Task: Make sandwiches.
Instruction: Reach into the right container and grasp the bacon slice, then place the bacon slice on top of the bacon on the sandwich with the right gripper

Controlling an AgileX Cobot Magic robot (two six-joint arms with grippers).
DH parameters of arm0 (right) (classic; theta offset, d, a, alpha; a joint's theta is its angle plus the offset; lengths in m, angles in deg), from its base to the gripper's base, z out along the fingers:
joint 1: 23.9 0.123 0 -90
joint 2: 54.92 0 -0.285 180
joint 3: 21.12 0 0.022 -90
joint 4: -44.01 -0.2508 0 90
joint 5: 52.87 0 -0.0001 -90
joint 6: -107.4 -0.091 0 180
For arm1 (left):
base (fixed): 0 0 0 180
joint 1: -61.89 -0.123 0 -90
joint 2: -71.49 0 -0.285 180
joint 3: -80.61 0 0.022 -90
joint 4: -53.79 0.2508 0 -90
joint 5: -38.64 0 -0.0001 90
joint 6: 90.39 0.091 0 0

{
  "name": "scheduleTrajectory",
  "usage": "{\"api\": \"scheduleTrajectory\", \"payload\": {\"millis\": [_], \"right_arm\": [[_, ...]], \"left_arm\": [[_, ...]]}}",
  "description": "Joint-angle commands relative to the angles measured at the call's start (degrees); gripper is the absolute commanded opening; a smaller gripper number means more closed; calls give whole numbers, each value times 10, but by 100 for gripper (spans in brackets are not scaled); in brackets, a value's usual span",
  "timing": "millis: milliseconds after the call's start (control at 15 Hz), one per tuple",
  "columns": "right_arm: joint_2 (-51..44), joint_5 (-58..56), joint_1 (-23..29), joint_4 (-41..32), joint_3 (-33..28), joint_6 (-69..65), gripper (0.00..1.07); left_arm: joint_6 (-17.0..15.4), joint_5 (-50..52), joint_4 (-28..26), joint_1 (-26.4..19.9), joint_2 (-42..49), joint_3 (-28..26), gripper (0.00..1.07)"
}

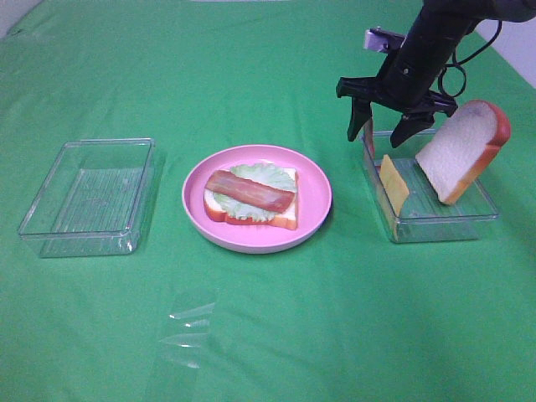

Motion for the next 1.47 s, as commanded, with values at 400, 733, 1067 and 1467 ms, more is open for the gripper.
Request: {"api": "scheduleTrajectory", "payload": {"millis": [400,733,1067,1467], "right_arm": [[-1,1,1,-1,3,6,31],[-1,-2,1,10,3,11,13],[-8,-18,1,14,3,34,0],[-45,-53,1,15,3,34,0]], "left_arm": [[-4,4,-2,1,11,2,100],[-4,4,-2,1,11,2,100],[-4,4,-2,1,11,2,100],[-4,4,-2,1,11,2,100]]}}
